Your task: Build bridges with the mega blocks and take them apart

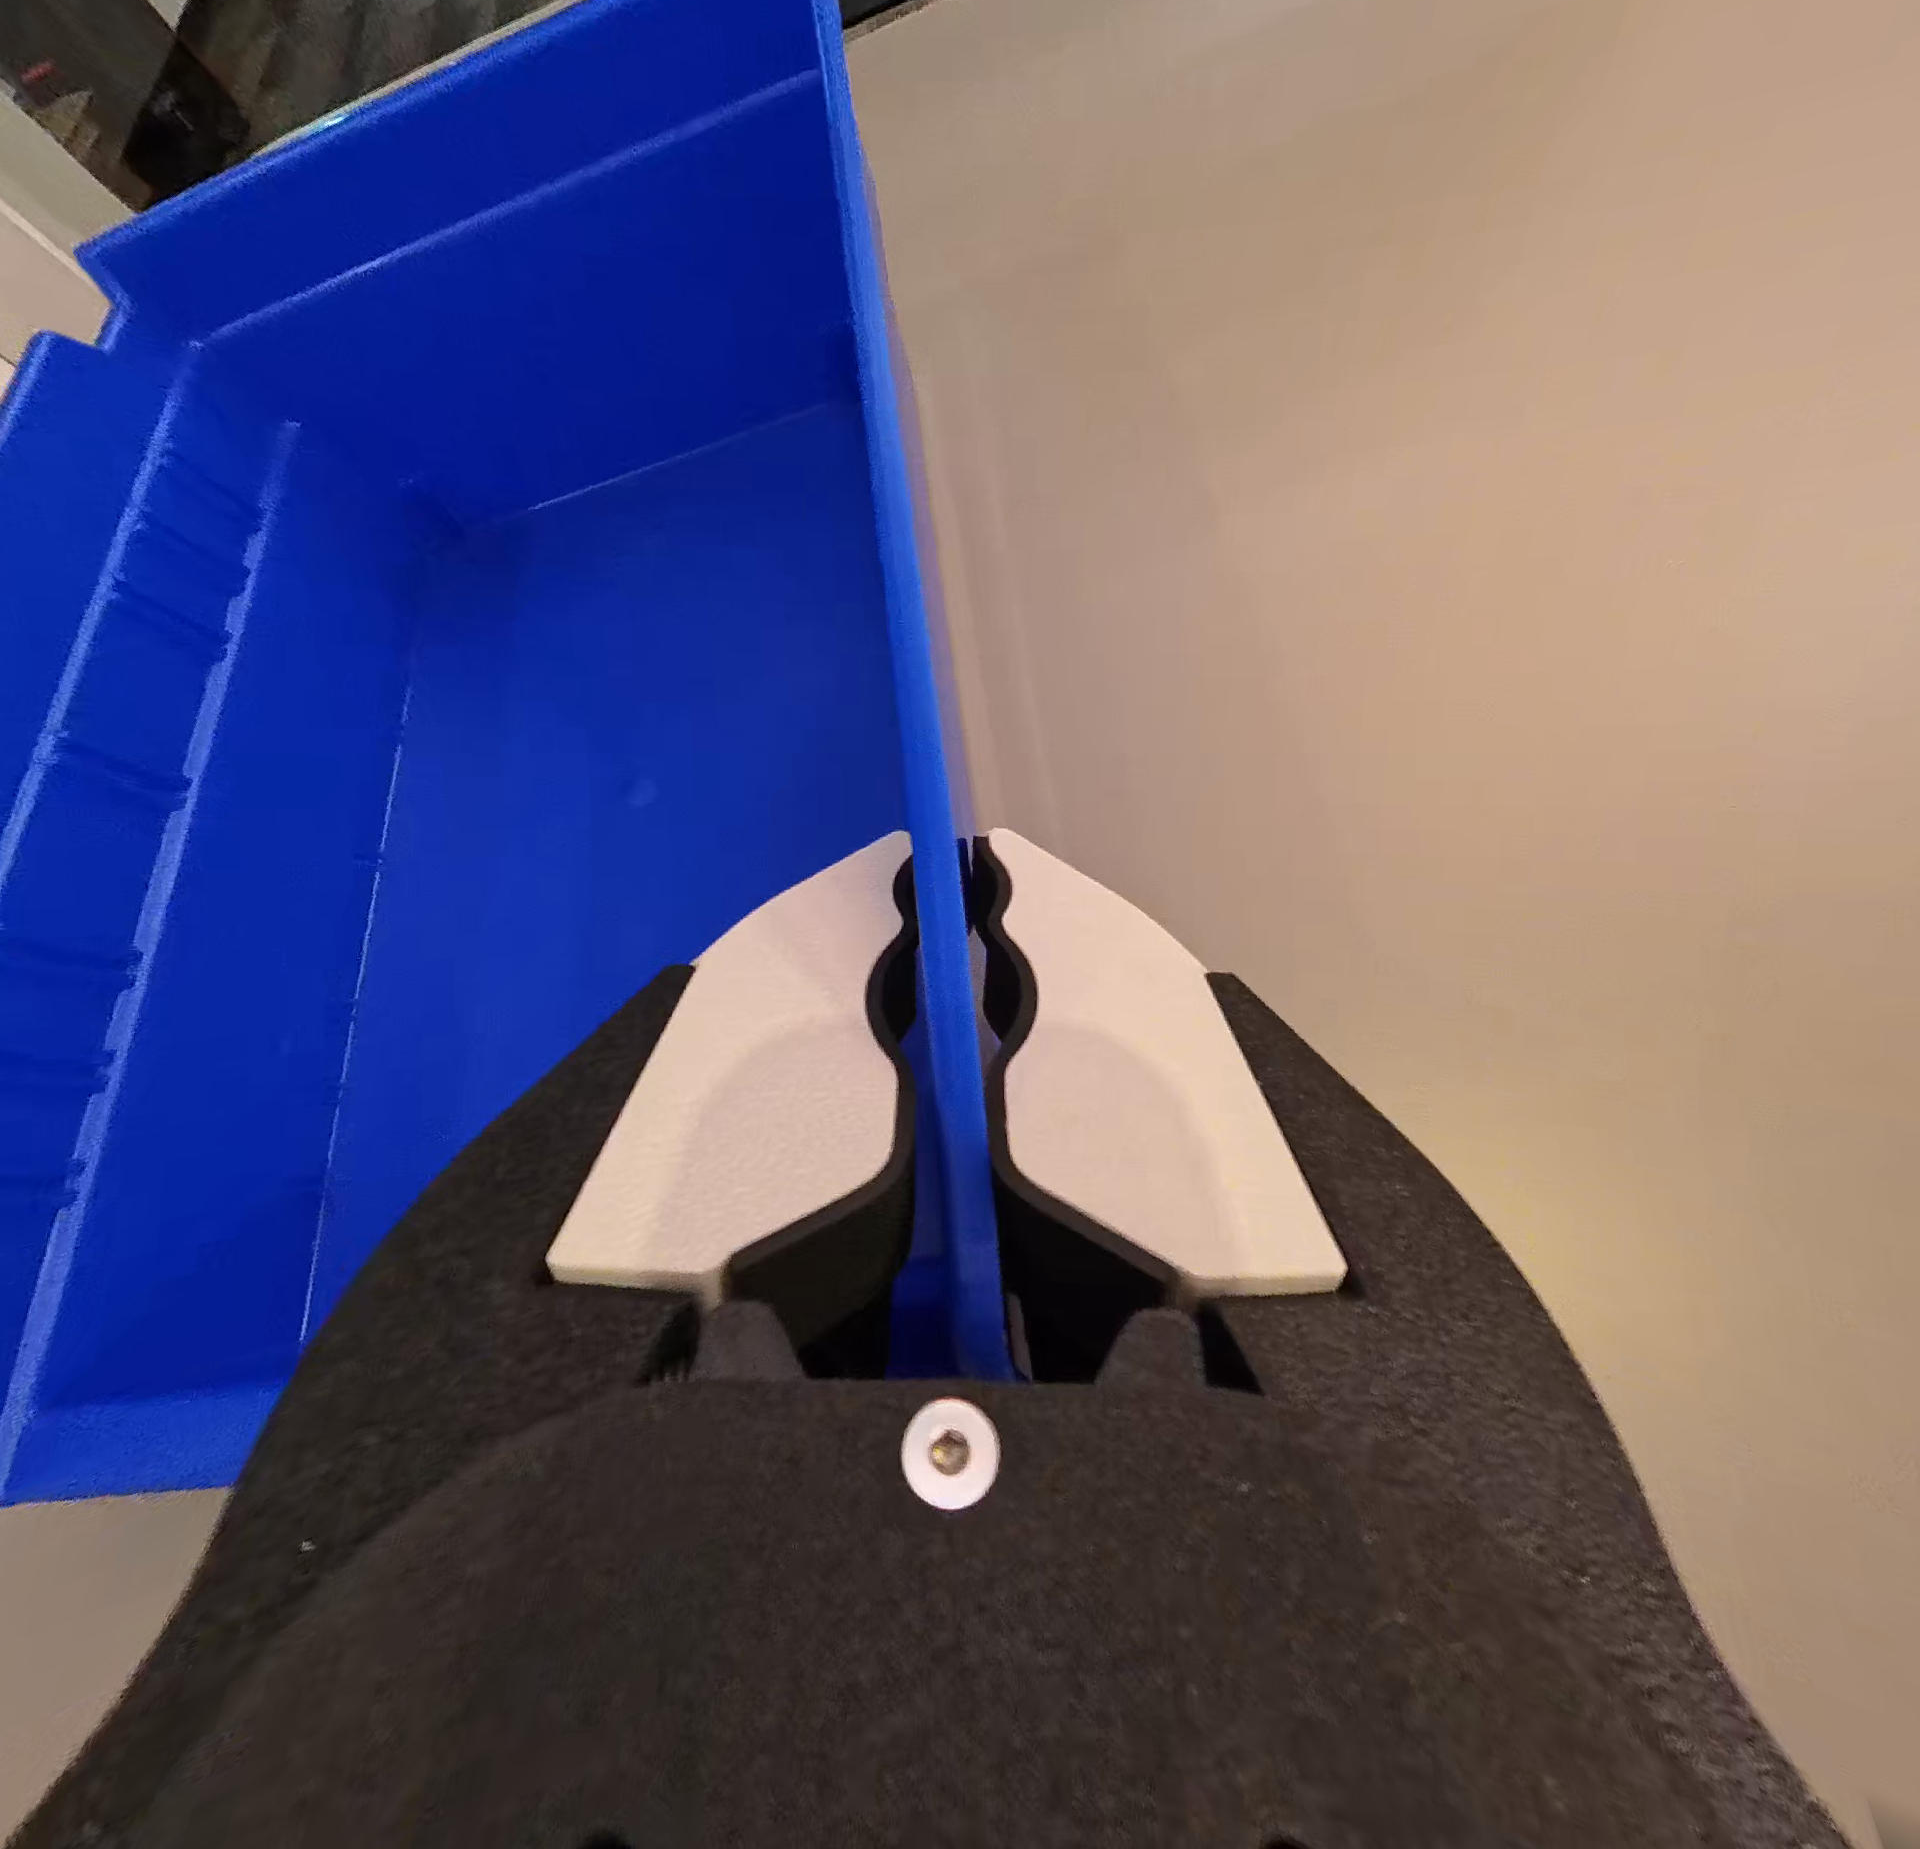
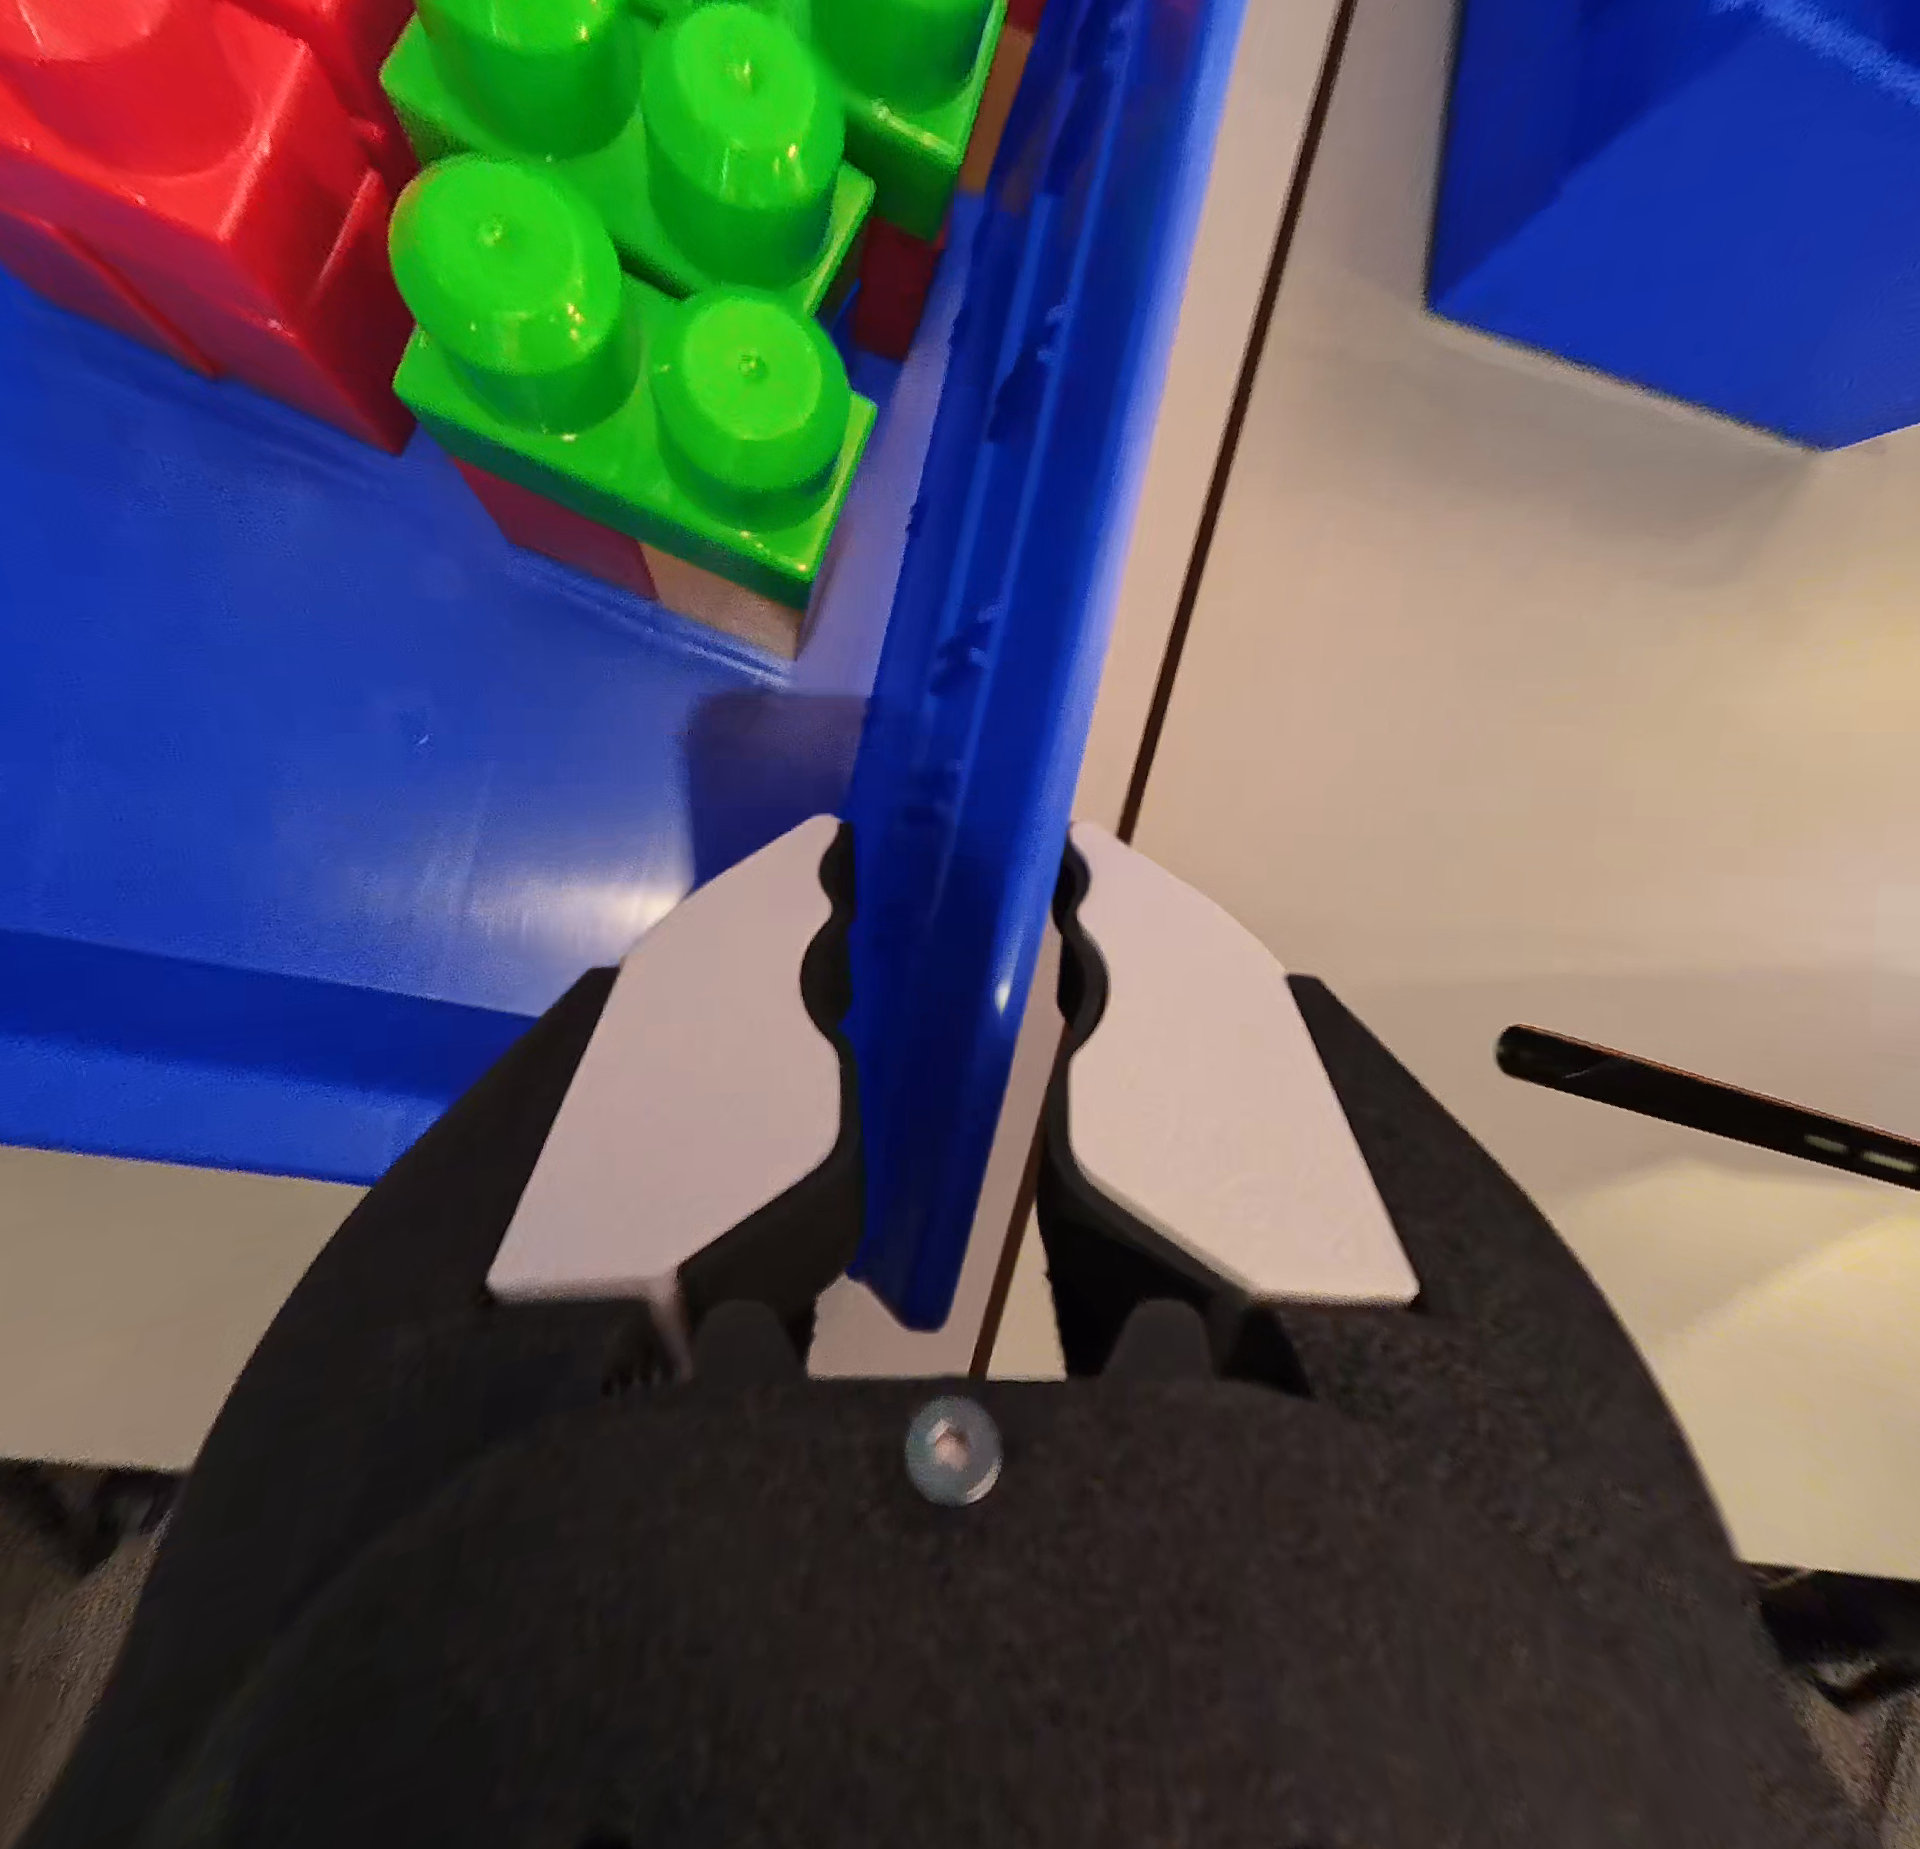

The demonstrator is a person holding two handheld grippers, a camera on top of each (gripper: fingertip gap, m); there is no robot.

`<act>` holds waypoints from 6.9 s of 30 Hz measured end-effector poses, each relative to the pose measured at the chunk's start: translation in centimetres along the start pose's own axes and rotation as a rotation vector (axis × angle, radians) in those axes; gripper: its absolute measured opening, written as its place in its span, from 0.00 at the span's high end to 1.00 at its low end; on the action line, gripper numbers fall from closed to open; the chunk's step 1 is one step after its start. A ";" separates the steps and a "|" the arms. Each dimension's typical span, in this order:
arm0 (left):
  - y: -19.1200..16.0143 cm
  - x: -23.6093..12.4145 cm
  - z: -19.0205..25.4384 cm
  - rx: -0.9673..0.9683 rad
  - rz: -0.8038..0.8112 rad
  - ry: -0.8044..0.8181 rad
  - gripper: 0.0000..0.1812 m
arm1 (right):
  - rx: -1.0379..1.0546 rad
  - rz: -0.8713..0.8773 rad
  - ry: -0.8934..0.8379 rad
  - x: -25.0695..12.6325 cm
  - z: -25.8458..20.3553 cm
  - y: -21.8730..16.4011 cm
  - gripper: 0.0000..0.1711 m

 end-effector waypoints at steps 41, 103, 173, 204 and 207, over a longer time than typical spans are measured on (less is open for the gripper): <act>4.6 -3.4 16.5 0.082 0.168 -0.121 0.80 | 0.195 -0.341 0.447 3.2 -1.1 0.8 0.97; -9.9 -24.5 -34.6 -0.355 0.381 0.448 0.84 | 0.011 -0.172 0.738 -9.0 -53.2 52.4 0.98; -10.6 -27.5 -33.8 -0.395 0.557 0.338 0.86 | -0.202 0.733 0.216 -18.6 -47.0 55.3 1.00; 1.0 -24.0 -17.7 -0.062 0.505 0.289 0.87 | 0.106 -0.234 0.479 2.0 -36.3 30.3 0.97; 1.5 -22.8 -15.7 -0.037 0.484 0.275 0.87 | 0.194 -0.276 0.452 2.1 -29.4 24.7 0.97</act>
Point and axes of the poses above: each gripper's, where its closed fingertips meet, x out along the fingers, y out of its top, z = x × y across the jaws, the point moved 1 cm from there along -x, back along the fingers, and after that the axes turned 13 degrees about -x, right-handed, at the moved point
